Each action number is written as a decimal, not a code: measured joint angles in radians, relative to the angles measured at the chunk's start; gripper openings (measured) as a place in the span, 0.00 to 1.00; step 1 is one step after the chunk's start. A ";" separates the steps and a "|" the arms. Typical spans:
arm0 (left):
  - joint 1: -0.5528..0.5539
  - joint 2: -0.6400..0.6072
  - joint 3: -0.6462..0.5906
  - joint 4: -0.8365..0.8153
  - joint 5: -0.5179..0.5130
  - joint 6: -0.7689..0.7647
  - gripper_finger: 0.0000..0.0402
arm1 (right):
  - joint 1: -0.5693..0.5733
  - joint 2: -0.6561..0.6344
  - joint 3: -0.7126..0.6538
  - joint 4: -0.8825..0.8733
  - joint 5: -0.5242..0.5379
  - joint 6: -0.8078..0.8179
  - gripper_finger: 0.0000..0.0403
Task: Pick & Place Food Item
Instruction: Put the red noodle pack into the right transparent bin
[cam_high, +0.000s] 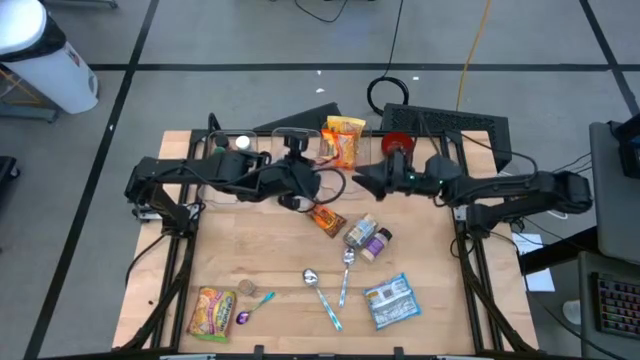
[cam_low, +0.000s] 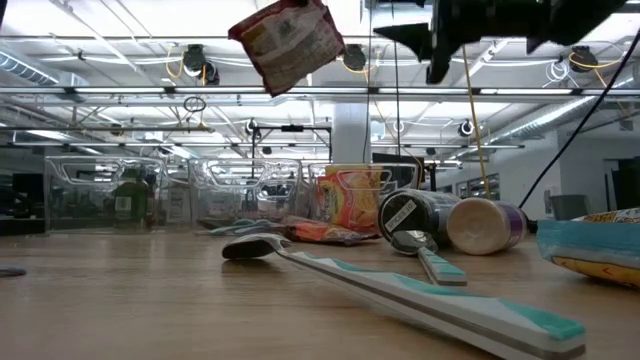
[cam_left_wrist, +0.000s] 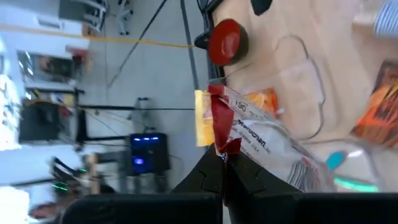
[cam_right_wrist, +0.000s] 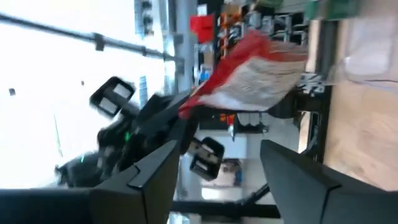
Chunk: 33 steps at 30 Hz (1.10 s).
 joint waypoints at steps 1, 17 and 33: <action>0.000 0.003 0.000 -0.001 -0.009 0.033 0.00 | 0.005 0.008 -0.018 0.017 0.019 0.023 0.56; -0.023 0.097 -0.001 0.035 -0.046 0.520 0.00 | 0.067 0.177 -0.041 0.321 0.169 0.157 0.62; -0.095 0.140 -0.001 0.260 -0.064 0.727 0.00 | 0.080 0.175 -0.041 0.267 0.115 0.291 0.61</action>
